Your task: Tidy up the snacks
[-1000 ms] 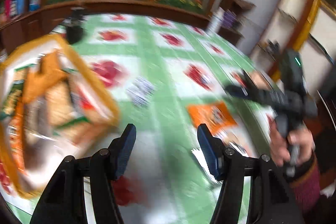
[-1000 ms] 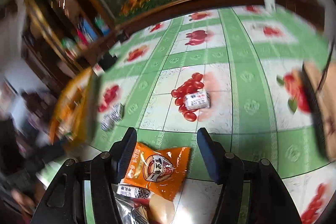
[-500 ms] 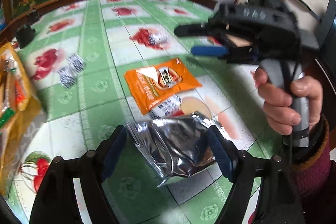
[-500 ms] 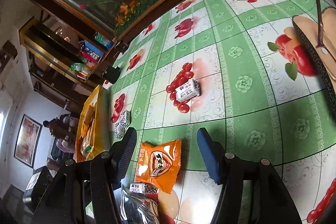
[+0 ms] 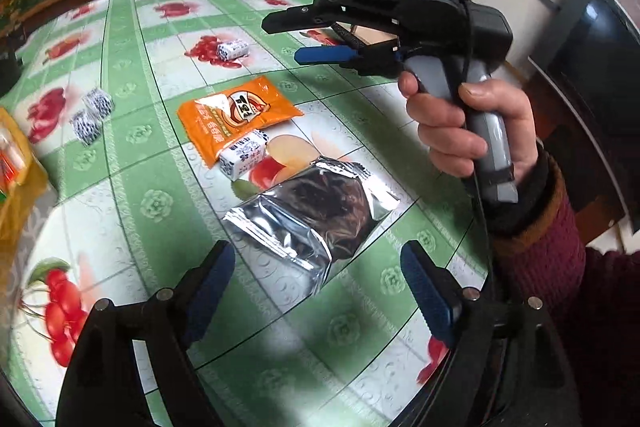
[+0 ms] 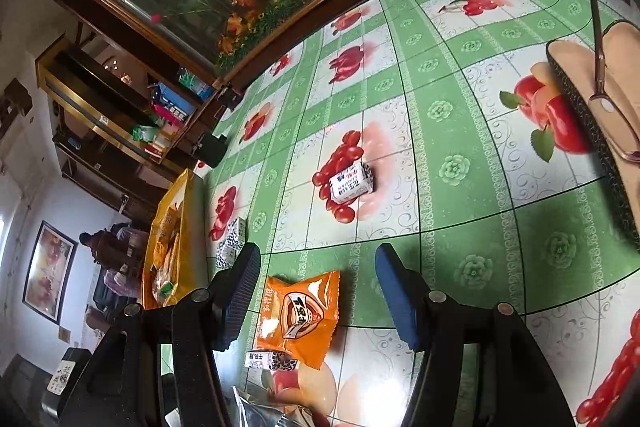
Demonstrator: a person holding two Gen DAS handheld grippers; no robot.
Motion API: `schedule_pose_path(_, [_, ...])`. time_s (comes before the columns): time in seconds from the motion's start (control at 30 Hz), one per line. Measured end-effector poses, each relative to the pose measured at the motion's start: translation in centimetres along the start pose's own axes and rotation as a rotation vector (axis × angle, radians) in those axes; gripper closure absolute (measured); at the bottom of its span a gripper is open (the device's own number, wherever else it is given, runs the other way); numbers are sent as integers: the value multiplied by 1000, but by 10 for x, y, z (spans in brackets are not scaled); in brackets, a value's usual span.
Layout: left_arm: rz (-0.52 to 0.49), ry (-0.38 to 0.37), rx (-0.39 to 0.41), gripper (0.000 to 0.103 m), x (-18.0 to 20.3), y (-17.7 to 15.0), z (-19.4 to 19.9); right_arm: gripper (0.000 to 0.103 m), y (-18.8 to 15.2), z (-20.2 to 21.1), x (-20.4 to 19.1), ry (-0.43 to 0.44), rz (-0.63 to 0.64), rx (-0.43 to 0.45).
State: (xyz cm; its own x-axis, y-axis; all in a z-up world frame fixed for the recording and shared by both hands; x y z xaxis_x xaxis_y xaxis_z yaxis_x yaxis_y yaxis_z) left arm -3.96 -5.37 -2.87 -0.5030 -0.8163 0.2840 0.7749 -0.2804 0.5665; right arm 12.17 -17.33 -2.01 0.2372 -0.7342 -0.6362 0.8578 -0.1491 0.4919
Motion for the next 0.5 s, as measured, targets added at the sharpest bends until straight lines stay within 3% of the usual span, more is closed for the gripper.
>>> schedule_pose_path(0.2, [-127,63,-20,17,16,3,-6,39,0,3,0,14,0,4])
schedule_pose_path(0.33, [-222,144,-48,17,24,9,-27,39,0,4,-2,22,4,5])
schedule_pose_path(0.5, [-259,186,-70,16,28,18,-50,39,-1,5,-2,22,1,6])
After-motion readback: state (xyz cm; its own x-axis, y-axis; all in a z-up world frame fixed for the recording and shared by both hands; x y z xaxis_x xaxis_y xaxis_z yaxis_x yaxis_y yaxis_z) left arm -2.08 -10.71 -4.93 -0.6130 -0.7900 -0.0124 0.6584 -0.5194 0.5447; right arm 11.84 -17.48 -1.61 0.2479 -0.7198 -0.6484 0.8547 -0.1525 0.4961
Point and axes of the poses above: each gripper's, at about its wrist camera, not at the fingertips, and z roughly against the way its jaws point, x to its right, y to its top, the point moved 7 cm from there along -z, roughly the way its jaws point
